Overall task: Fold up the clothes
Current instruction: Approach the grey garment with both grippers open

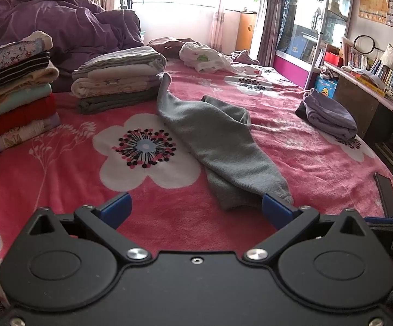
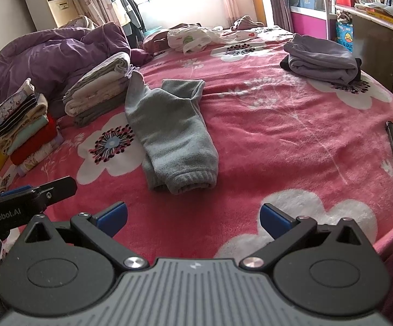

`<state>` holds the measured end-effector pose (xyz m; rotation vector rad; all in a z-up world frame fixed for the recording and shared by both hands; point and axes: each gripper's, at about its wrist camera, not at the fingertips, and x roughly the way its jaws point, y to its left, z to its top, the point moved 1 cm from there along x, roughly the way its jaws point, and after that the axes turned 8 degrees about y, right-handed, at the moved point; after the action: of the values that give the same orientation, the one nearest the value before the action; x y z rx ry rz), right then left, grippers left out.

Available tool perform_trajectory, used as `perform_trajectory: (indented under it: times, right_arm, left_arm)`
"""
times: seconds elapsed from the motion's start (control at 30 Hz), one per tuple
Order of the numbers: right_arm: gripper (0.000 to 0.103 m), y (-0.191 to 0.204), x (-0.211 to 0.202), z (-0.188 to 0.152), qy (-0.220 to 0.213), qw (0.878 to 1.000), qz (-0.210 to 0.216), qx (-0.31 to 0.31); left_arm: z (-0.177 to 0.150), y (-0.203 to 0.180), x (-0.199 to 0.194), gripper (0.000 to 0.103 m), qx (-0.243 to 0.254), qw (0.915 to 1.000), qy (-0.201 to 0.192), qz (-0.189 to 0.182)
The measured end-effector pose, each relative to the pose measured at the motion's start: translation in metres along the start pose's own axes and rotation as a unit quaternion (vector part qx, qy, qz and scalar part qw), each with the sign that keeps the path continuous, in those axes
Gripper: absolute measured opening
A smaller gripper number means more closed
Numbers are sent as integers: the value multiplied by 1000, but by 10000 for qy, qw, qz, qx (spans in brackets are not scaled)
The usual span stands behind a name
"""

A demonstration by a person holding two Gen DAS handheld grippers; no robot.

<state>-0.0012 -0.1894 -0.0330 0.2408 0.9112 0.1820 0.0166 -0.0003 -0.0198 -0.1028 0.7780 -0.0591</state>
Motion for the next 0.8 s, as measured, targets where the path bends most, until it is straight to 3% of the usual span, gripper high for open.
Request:
perform_trajectory:
  times: [0.8]
  right_arm:
    - [103,-1,17,-4,-28,9997,147,-198]
  left_arm:
    - [1,1,20,103,-24,9999,82,-108]
